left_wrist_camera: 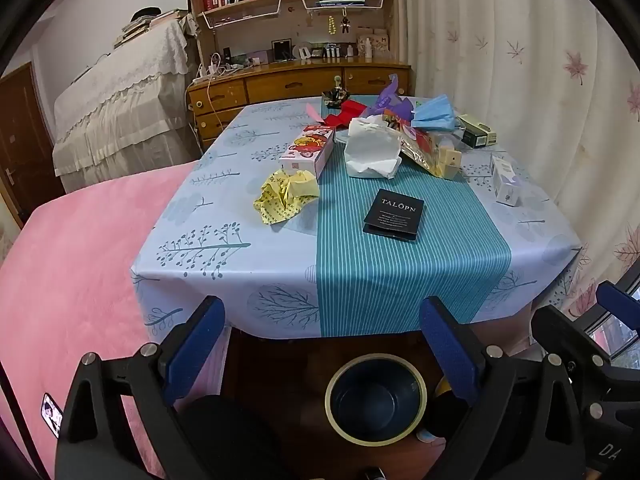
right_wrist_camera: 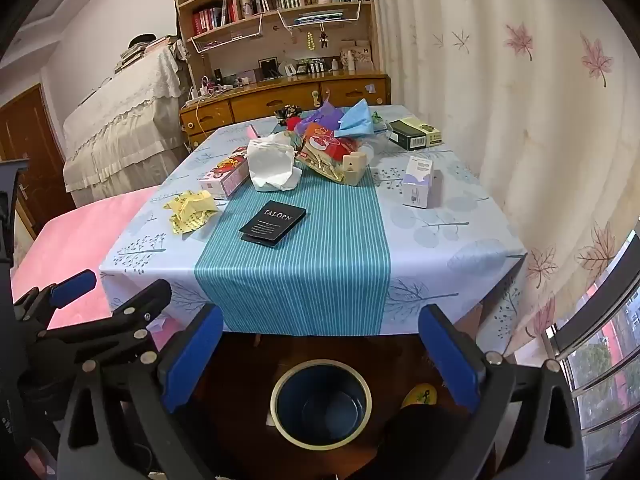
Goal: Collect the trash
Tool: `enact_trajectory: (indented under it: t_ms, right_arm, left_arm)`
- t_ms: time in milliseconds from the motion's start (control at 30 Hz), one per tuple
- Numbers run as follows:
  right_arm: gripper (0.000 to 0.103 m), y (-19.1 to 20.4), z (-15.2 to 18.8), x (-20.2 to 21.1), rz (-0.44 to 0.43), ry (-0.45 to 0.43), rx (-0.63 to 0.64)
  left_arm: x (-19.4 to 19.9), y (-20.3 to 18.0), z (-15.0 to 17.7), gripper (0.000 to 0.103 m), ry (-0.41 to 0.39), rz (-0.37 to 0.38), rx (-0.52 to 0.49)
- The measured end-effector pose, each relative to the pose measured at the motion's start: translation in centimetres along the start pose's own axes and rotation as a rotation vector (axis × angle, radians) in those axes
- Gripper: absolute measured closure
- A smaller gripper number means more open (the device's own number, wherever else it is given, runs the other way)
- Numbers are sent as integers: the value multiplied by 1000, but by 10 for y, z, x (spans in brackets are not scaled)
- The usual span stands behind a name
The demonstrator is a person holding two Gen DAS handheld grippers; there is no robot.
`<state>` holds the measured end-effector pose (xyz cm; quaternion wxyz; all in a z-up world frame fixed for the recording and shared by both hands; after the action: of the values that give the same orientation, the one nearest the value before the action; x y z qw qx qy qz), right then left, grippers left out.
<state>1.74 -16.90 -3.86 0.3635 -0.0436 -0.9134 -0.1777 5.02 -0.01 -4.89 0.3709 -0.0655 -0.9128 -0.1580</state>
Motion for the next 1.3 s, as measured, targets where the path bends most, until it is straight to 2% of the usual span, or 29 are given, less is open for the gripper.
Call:
enact_trajectory:
  t_ms: [633, 800, 867, 1300]
  right_arm:
    - [4, -3, 2, -1, -8, 1, -4]
    - [4, 9, 5, 1, -16, 2, -13]
    - [4, -3, 5, -2, -27, 6, -20]
    - [4, -3, 4, -3, -58, 13, -24]
  left_arm:
    - [-1, 0, 1, 6, -1, 11, 0]
    - [-3, -5, 3, 6, -3, 18, -4]
    - [-3, -8, 2, 6, -3, 21, -3]
    - [-2, -8, 3, 6, 12, 24, -8]
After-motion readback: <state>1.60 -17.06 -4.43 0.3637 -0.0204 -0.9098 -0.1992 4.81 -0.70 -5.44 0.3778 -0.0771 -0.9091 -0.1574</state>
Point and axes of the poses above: each gripper's, at about its wrist camera, not at the fingertips, and x roughly against the way its jaws point, y to its left, z to its underside, the point moved 7 cm from there along -x, roughly the way its jaws point, and after that the axes turned 15 degrees about -x, right-handed, at the moved point
